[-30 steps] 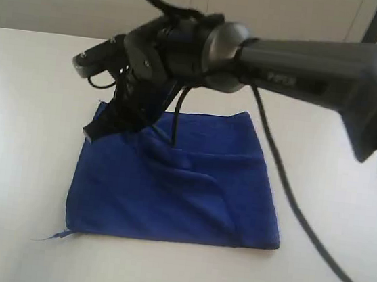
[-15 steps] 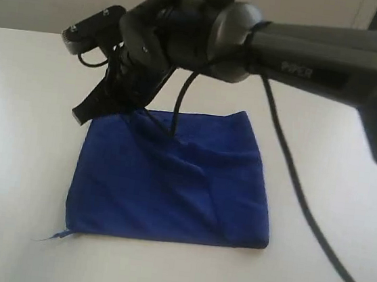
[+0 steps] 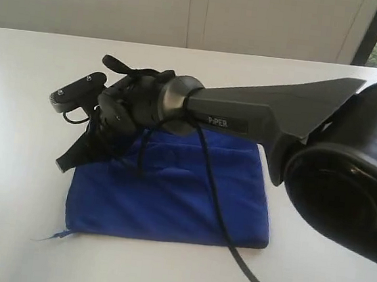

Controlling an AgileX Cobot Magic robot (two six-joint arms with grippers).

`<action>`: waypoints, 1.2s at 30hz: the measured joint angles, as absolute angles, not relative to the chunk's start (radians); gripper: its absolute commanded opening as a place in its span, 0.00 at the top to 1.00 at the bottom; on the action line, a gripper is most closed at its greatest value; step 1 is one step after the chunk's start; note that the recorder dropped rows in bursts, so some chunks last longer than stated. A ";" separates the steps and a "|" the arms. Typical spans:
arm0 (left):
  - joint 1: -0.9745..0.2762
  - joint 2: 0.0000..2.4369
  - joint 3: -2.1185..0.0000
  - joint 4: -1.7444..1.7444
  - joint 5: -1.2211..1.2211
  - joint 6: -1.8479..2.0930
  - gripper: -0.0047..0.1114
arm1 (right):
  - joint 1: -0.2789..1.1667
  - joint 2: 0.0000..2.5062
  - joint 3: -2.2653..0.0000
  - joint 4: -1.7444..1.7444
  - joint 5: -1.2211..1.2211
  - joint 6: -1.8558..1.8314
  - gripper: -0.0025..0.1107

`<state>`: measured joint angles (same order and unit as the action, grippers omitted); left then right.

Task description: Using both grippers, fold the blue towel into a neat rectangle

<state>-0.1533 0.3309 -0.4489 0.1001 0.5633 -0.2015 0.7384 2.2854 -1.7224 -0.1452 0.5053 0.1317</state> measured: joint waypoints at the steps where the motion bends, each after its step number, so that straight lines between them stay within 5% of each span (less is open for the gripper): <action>1: -0.153 0.331 -0.449 0.100 0.563 -0.202 0.96 | 0.738 2.285 -1.722 -0.132 0.478 0.132 0.98; 5: -0.153 0.331 -0.449 0.100 0.563 -0.202 0.96 | 0.738 2.292 -1.722 -0.110 0.433 0.132 0.97; 10: -0.153 0.331 -0.449 0.100 0.563 -0.202 0.96 | 0.738 2.316 -1.722 -0.106 0.411 0.166 0.59; 12: -0.153 0.331 -0.449 0.100 0.563 -0.202 0.96 | 0.738 2.315 -1.722 -0.103 0.397 0.183 0.54; 24: -0.153 0.331 -0.449 0.100 0.563 -0.202 0.96 | 0.738 2.181 -1.741 -0.102 0.400 0.225 0.57; 31: -0.153 0.331 -0.449 0.100 0.563 -0.202 0.96 | 0.716 2.128 -1.742 -0.116 0.560 0.192 0.98; 36: -0.153 0.331 -0.449 0.100 0.563 -0.202 0.96 | 0.621 2.128 -1.738 -0.116 0.695 0.109 0.98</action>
<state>-0.1533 0.3309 -0.4489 0.1001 0.5633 -0.2015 0.6211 2.1279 -1.7376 -0.1157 0.6950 0.1085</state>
